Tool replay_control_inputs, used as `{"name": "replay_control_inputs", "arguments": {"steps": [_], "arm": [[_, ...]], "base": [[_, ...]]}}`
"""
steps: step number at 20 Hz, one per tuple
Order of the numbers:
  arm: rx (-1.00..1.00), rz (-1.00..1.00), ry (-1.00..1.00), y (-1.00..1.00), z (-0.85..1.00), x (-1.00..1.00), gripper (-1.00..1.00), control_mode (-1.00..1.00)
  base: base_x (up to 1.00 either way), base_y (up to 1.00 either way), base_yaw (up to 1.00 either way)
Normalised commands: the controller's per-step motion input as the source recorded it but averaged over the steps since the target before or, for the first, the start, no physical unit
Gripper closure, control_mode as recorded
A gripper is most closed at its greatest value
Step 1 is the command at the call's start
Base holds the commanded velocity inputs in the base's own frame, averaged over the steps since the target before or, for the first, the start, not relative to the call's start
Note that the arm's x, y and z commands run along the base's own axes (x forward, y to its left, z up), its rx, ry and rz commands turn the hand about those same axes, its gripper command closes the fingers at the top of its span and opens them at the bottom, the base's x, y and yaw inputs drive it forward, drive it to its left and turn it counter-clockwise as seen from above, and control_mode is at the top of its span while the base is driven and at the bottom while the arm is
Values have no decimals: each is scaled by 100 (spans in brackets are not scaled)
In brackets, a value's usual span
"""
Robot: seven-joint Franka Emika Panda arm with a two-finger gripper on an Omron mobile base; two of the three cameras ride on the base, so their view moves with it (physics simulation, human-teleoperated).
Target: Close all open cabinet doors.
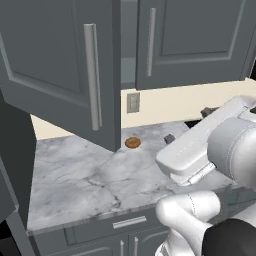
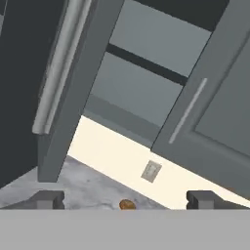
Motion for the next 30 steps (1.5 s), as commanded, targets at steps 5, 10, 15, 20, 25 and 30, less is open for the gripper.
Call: {"name": "replay_control_inputs", "arguments": {"steps": [5, 10, 15, 20, 25, 30], "arm": [[-55, 7, -1, 63, -11, -30, -100, -100], [-55, 6, 0, 88, -16, 2, -100, -100], [-50, 5, 0, 84, -5, 8, -100, -100], [-38, 6, 0, 44, -22, 11, -100, -100], [-18, 2, -4, 0, -46, 26, -100, -100], [-13, 11, -1, 0, -42, 70, -100, -100]], "base": [[0, 0, 0], [0, 0, 0], [0, 0, 0], [0, 0, 0], [0, 0, 0], [0, 0, 0]]}}
